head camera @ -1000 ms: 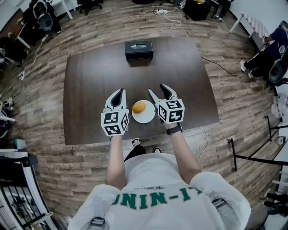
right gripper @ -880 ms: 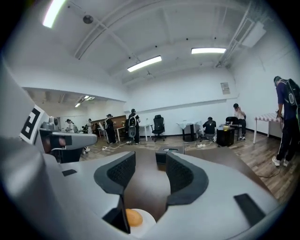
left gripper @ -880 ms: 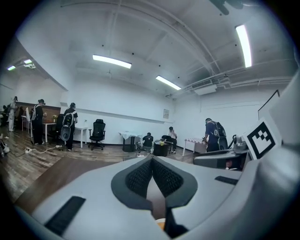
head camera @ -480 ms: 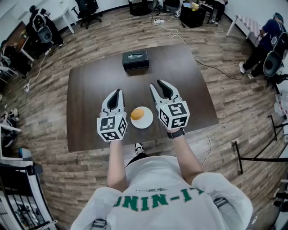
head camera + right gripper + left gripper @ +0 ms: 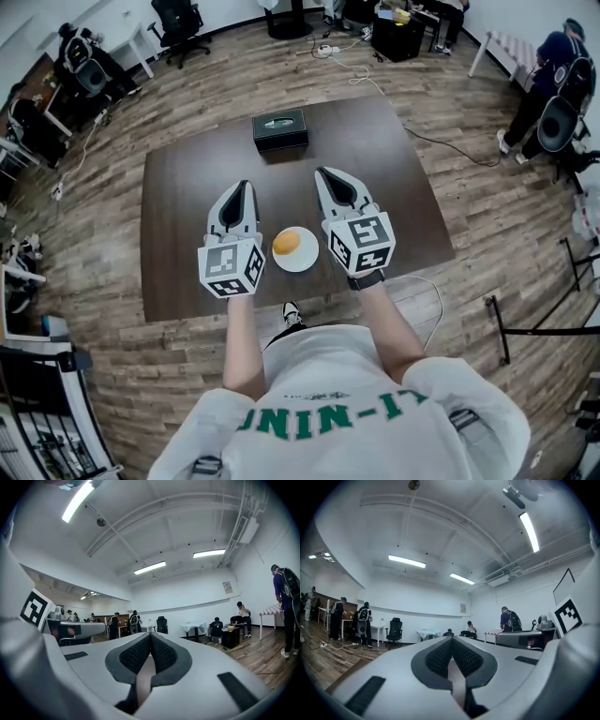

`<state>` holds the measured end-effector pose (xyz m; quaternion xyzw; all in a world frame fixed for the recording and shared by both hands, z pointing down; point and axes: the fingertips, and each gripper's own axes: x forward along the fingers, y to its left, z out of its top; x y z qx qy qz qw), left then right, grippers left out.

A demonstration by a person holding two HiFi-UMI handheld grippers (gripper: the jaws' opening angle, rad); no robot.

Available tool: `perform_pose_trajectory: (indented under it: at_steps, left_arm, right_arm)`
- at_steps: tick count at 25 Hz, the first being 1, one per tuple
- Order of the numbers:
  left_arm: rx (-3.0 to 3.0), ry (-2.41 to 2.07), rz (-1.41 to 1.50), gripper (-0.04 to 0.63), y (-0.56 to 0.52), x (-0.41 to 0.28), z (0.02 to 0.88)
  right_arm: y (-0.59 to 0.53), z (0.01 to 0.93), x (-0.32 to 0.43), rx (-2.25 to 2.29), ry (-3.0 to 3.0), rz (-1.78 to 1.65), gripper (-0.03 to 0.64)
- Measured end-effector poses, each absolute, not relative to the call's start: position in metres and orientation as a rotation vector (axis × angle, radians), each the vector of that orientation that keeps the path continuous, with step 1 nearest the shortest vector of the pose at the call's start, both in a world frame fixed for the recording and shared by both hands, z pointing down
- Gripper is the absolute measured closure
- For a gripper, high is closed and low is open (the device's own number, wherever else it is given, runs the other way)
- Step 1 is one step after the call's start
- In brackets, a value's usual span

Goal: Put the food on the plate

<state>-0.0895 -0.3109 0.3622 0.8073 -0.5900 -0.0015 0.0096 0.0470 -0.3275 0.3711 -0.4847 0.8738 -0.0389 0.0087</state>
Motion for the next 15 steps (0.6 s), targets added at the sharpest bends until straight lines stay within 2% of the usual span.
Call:
perform_pose_trajectory:
  at_steps: [15]
  left_arm:
    - [2.495, -1.791, 0.008, 0.581, -0.325, -0.094, 0.376]
  right_arm:
    - [-0.336, 0.379, 0.031, -1.493, 2.782, -0.122, 0.600]
